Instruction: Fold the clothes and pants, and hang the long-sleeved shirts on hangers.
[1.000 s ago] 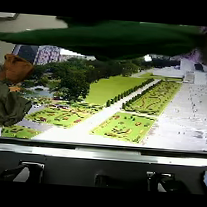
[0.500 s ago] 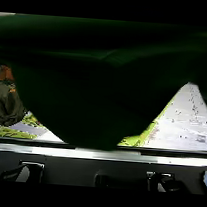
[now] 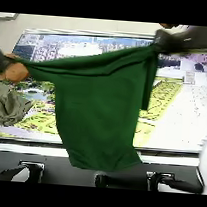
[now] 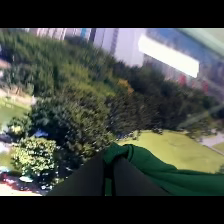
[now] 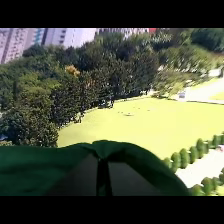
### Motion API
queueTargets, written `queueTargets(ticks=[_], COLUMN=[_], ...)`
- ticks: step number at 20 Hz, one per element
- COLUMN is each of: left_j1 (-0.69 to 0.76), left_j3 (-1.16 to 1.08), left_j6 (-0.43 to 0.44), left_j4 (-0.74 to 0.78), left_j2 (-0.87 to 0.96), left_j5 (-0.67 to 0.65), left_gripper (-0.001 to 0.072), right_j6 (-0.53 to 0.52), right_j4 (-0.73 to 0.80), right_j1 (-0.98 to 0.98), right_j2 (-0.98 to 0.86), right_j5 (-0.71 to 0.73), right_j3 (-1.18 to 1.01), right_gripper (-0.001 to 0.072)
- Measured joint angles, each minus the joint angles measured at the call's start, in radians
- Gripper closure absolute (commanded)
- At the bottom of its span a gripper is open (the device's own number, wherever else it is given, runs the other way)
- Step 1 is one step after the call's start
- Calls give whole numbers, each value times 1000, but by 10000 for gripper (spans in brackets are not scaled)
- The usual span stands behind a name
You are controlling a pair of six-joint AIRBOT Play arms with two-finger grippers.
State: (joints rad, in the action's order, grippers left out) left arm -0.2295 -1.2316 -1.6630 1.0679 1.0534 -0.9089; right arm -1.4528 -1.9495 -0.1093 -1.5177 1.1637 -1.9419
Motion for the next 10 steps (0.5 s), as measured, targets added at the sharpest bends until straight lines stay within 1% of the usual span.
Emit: queueTargets(ticks=[3, 5, 7, 9, 10], left_j1=[56, 85, 112, 127, 130], left_j3=[62, 79, 89, 92, 92], left_j6=[3, 4, 5, 5, 5], left_j4=[-3, -4, -5, -9, -10], left_j2=[179, 272, 344, 379, 388], left_j5=[109, 148, 169, 177, 174], left_gripper=[688, 688, 687, 687, 687], right_j6=[7, 19, 33, 28, 8], right_j4=[-109, -173, -211, -234, -241], right_j1=[-2, -6, -14, -17, -15], right_j2=[-200, -297, -360, -391, -394], right_j5=[-79, -97, -90, -65, -47], right_j3=[0, 0, 0, 0, 0], right_gripper=[679, 620, 610, 444, 384])
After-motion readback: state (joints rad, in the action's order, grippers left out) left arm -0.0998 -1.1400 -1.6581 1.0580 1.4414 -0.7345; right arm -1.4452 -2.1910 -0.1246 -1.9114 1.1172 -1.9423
